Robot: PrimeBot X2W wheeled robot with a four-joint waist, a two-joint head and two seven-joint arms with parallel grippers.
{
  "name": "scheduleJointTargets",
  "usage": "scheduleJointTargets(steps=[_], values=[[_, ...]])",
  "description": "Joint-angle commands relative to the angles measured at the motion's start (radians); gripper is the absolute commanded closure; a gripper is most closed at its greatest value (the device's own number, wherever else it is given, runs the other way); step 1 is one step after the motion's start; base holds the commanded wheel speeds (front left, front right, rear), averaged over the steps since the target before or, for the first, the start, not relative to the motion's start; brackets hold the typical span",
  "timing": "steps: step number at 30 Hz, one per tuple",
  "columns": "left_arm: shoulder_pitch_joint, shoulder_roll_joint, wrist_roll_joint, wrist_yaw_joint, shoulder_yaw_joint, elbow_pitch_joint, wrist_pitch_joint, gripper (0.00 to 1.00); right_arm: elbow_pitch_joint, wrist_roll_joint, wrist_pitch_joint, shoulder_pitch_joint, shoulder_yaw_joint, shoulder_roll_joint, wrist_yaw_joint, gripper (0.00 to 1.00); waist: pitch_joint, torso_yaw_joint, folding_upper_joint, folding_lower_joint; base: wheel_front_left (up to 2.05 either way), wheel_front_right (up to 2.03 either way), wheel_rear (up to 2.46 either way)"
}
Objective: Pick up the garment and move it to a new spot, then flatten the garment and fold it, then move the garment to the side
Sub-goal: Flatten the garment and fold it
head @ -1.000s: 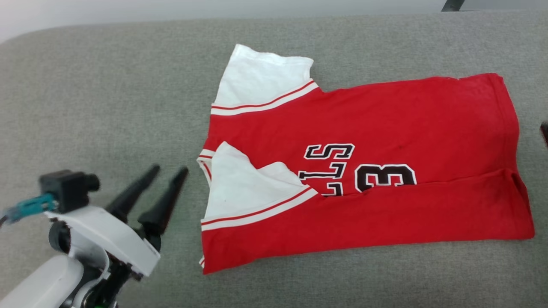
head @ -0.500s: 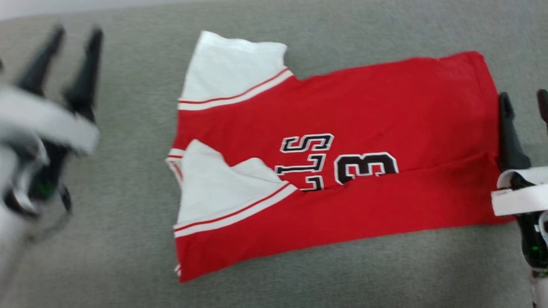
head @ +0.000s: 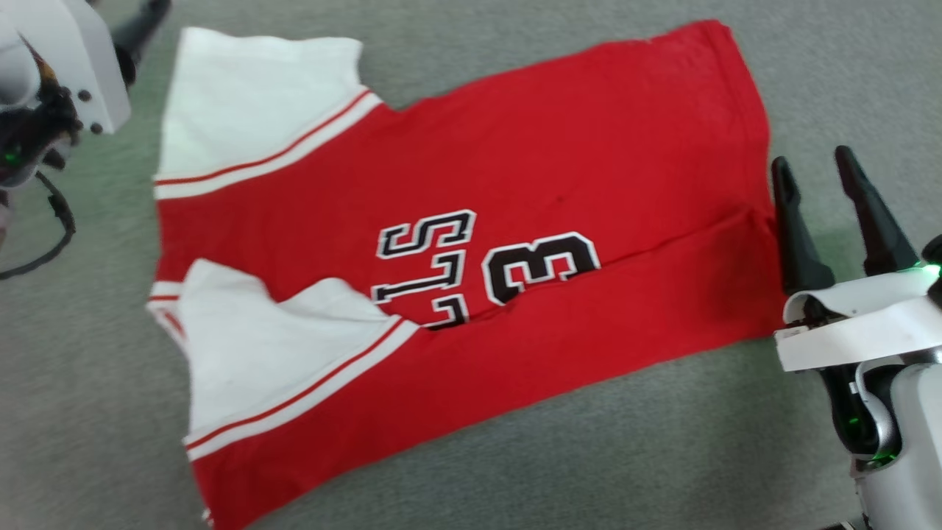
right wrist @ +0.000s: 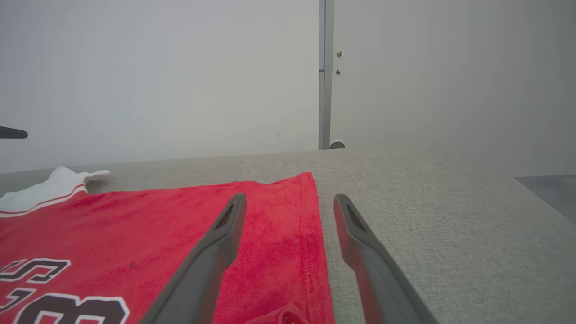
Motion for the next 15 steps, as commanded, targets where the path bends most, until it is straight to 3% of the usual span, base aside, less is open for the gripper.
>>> scheduleJointTargets(steps=[1,11,15], values=[[-0.011,-0.002,-0.001,-0.005,-0.005,0.008,0.011,0.0,0.001,0.005,-0.004,-0.015,0.005,0.003,-0.002,0.0,0.038,-0.045,0.0,0.0,0.0,0.0,0.0],[-0.065,-0.022,-0.048,-0.016,-0.069,0.159,0.308,0.0,0.018,0.037,-0.017,-0.029,0.064,-0.003,-0.002,0.0,0.072,-0.082,0.0,0.0,0.0,0.0,0.0],[-0.058,-0.047,-0.096,-0.017,-0.057,0.17,0.364,0.0,0.021,0.043,-0.018,-0.035,0.057,-0.018,-0.002,0.0,0.078,-0.082,0.0,0.0,0.0,0.0,0.0]])
